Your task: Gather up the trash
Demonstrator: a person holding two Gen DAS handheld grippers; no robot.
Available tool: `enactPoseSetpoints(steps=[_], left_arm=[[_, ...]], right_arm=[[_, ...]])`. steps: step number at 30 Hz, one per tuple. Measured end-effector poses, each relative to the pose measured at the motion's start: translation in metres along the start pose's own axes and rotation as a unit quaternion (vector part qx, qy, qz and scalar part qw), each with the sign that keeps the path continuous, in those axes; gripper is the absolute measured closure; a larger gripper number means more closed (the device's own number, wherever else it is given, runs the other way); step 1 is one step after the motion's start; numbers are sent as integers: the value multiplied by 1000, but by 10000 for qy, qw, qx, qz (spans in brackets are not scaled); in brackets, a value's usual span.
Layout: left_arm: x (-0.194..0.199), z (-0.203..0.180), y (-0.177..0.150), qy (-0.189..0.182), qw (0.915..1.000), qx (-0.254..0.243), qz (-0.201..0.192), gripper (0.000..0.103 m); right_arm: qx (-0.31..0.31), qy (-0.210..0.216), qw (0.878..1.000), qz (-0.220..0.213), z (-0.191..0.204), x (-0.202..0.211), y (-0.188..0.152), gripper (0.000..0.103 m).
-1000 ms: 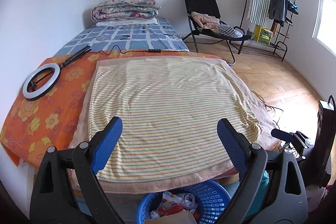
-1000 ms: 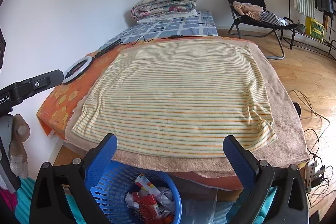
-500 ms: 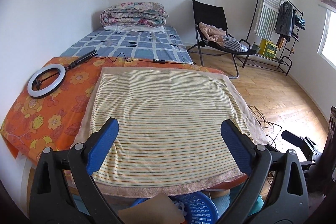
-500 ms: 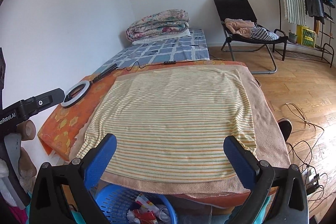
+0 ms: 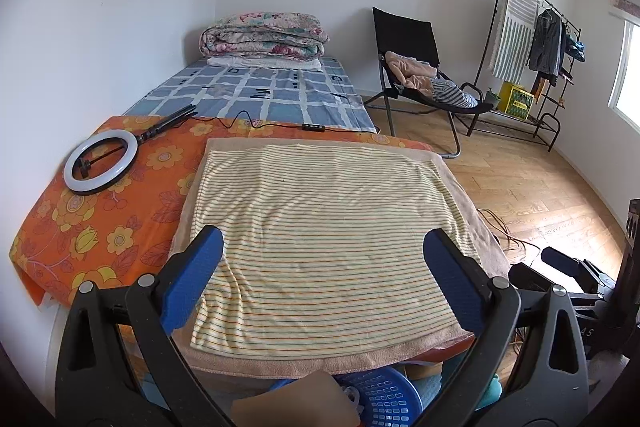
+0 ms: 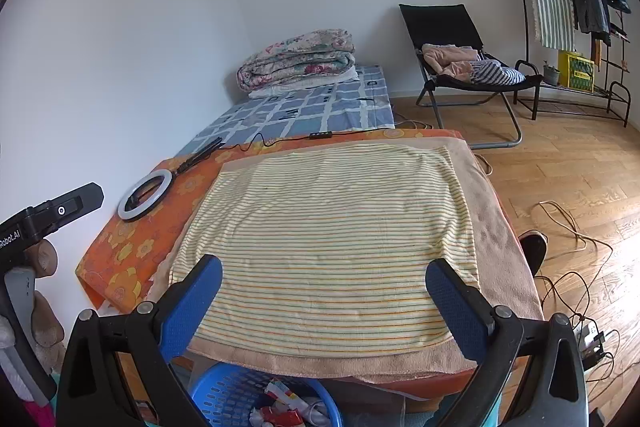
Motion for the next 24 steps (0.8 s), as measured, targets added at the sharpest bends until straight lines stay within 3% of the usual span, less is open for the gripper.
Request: enactPoseSetpoints(steps=[14, 24], left_arm=[[-59, 9, -20, -53, 9992, -98, 374, 1], [-67, 22, -43, 58, 9981, -185, 590, 1]], right_arm=[[119, -26, 9998, 181, -4, -51, -10, 0], [50, -95, 9991, 403, -6, -64, -27, 0]])
Point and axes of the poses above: each gripper's, at about its wrist camera, not at the fingertips, and x roughly against the way its jaws point, z to its left, y to its top, the point moved 4 cm from there along -x, roughly the way its jaws point, and after that the axes turned 4 degrees about x, right-handed, at the moved point
